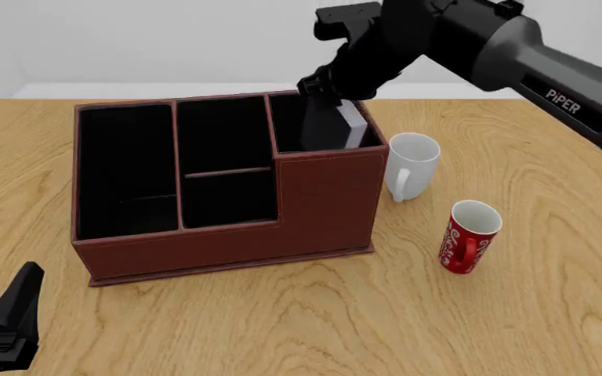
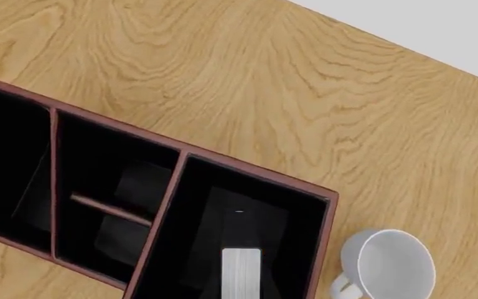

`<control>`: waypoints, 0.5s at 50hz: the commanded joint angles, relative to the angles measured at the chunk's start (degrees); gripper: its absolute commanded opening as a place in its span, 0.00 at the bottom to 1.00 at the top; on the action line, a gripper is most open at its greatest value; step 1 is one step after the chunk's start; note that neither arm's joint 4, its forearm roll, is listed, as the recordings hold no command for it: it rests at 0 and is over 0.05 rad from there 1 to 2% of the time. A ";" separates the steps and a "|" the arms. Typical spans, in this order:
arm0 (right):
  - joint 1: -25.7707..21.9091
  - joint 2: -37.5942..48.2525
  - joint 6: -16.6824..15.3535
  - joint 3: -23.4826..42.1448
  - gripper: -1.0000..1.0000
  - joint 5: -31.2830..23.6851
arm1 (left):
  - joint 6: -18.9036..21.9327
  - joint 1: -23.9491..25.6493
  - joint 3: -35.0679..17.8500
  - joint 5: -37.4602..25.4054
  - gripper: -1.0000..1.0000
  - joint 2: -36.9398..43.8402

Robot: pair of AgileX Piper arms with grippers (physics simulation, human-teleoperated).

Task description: Pick up the book and place it in the right compartment of the caddy.

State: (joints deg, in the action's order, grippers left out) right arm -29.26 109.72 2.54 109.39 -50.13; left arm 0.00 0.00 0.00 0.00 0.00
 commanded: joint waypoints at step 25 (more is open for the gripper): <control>0.11 0.09 -1.98 2.01 1.00 -0.65 | 0.00 0.00 0.00 0.00 1.00 0.00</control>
State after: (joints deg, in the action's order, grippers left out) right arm -29.01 111.14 1.73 111.38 -50.49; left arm 0.00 0.00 0.00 0.00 0.00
